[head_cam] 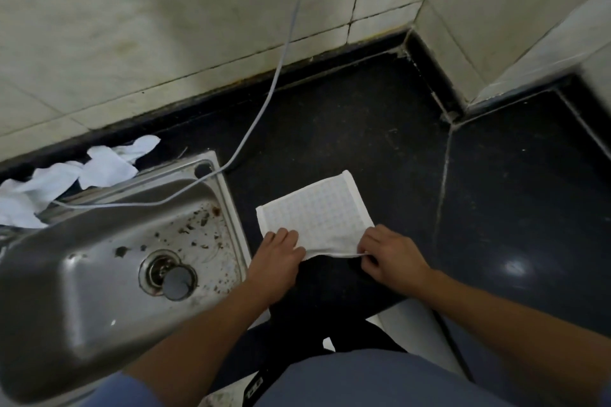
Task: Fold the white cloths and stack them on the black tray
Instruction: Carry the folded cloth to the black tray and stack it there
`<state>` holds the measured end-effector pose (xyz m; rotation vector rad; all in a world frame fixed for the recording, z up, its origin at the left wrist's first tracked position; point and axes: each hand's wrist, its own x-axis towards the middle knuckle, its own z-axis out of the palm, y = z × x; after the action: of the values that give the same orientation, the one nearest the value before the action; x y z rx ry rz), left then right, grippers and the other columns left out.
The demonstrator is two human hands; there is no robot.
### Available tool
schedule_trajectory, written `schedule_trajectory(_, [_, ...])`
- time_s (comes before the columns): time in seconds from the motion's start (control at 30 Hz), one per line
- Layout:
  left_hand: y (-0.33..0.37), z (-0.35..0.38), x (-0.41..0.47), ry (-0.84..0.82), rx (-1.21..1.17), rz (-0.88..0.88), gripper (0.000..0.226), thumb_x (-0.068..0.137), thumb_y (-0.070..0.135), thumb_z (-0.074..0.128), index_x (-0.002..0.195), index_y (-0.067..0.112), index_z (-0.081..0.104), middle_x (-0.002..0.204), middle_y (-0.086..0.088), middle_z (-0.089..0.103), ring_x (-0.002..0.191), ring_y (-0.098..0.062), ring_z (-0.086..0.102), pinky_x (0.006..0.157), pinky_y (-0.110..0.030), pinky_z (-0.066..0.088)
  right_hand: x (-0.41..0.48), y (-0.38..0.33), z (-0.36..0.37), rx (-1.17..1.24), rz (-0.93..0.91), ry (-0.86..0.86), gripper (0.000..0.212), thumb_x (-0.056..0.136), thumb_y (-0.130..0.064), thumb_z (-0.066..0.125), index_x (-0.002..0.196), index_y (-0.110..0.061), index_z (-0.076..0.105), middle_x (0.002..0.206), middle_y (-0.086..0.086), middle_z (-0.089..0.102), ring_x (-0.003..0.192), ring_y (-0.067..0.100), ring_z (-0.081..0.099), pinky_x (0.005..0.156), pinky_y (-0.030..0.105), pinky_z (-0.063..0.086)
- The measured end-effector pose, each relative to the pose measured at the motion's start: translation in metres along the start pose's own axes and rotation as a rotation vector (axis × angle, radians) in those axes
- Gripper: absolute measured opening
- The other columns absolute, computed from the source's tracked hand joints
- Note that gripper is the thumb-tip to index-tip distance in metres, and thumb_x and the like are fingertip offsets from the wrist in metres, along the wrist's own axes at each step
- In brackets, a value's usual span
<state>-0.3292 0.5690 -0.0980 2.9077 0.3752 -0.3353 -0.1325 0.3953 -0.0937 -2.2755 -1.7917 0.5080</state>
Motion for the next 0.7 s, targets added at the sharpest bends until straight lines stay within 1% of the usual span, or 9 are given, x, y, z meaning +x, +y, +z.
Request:
schedule_trajectory(0.07, [0.006,0.005,-0.009,-0.004,-0.025,0.032,0.016,0.057,0.018,0.075,0.065,0.018,0.061,0.078,-0.001,0.055,0.075,-0.022,0.054,0.062,-0.032,0.046,-0.004,-0.002,-0.002,-0.012,-0.026,0.000,0.014,0.070,-0.027,0.050,0.075,-0.022,0.062,0.078,-0.007,0.058,0.072,0.014,0.056,0.055,0.028,0.047])
schedule_trajectory(0.17, [0.015,0.015,-0.026,-0.080,-0.072,0.052,0.020,0.056,0.022,0.076,0.066,0.020,0.059,0.077,0.002,0.056,0.075,-0.019,0.056,0.065,-0.030,0.049,-0.017,0.003,0.005,-0.037,-0.047,-0.069,0.014,0.068,-0.029,0.048,0.072,-0.022,0.060,0.077,-0.007,0.058,0.070,0.016,0.058,0.055,0.027,0.047])
schedule_trajectory(0.27, [0.022,0.028,-0.041,-0.160,-0.130,0.003,0.028,0.052,0.026,0.078,0.067,0.020,0.055,0.078,0.002,0.056,0.071,-0.017,0.057,0.057,-0.026,0.048,-0.032,0.006,0.017,-0.041,-0.055,-0.171,0.014,0.068,-0.028,0.046,0.073,-0.020,0.056,0.085,-0.004,0.057,0.075,0.017,0.056,0.054,0.027,0.047])
schedule_trajectory(0.33, [0.027,0.031,-0.048,-0.213,-0.203,-0.015,0.025,0.061,0.026,0.074,0.073,0.017,0.054,0.083,-0.001,0.055,0.076,-0.019,0.057,0.056,-0.029,0.047,-0.037,0.008,0.022,-0.026,-0.048,-0.219,0.017,0.070,-0.029,0.043,0.076,-0.019,0.056,0.092,-0.003,0.055,0.082,0.017,0.054,0.055,0.026,0.047])
schedule_trajectory(0.4, [0.031,0.030,-0.050,-0.250,-0.260,-0.048,0.016,0.077,0.025,0.062,0.085,0.013,0.056,0.095,-0.004,0.055,0.088,-0.021,0.054,0.065,-0.034,0.046,-0.036,0.010,0.021,0.006,-0.039,-0.279,0.021,0.073,-0.031,0.042,0.082,-0.019,0.057,0.099,-0.003,0.054,0.090,0.016,0.052,0.058,0.027,0.047])
schedule_trajectory(0.43, [0.032,0.027,-0.050,-0.282,-0.281,-0.075,0.015,0.083,0.026,0.056,0.091,0.012,0.056,0.100,-0.005,0.055,0.093,-0.021,0.053,0.070,-0.034,0.045,-0.033,0.011,0.019,0.038,-0.025,-0.314,0.021,0.076,-0.030,0.043,0.086,-0.019,0.058,0.101,-0.004,0.054,0.093,0.015,0.051,0.062,0.028,0.047])
schedule_trajectory(0.53, [0.026,0.016,-0.046,-0.288,-0.416,-0.194,0.017,0.089,0.026,0.051,0.095,0.014,0.062,0.101,-0.003,0.062,0.093,-0.020,0.058,0.076,-0.032,0.046,-0.014,0.016,0.000,0.127,0.085,-0.410,0.012,0.082,-0.028,0.054,0.092,-0.023,0.059,0.101,-0.005,0.061,0.094,0.016,0.057,0.076,0.032,0.048])
schedule_trajectory(0.6, [0.013,0.006,-0.040,-0.245,-0.527,-0.265,0.017,0.089,0.024,0.054,0.095,0.017,0.068,0.096,0.000,0.068,0.090,-0.016,0.062,0.077,-0.028,0.049,0.004,0.021,-0.019,0.181,0.171,-0.399,0.009,0.083,-0.027,0.058,0.092,-0.027,0.062,0.096,-0.008,0.066,0.088,0.014,0.061,0.077,0.031,0.048])
schedule_trajectory(0.7, [-0.016,-0.008,-0.027,-0.154,-0.591,-0.376,0.019,0.088,0.019,0.059,0.100,0.013,0.073,0.097,-0.001,0.071,0.089,-0.016,0.064,0.076,-0.022,0.044,0.035,0.026,-0.041,0.244,0.227,-0.276,0.008,0.084,-0.027,0.063,0.092,-0.029,0.065,0.087,-0.013,0.063,0.081,0.011,0.061,0.072,0.028,0.046])
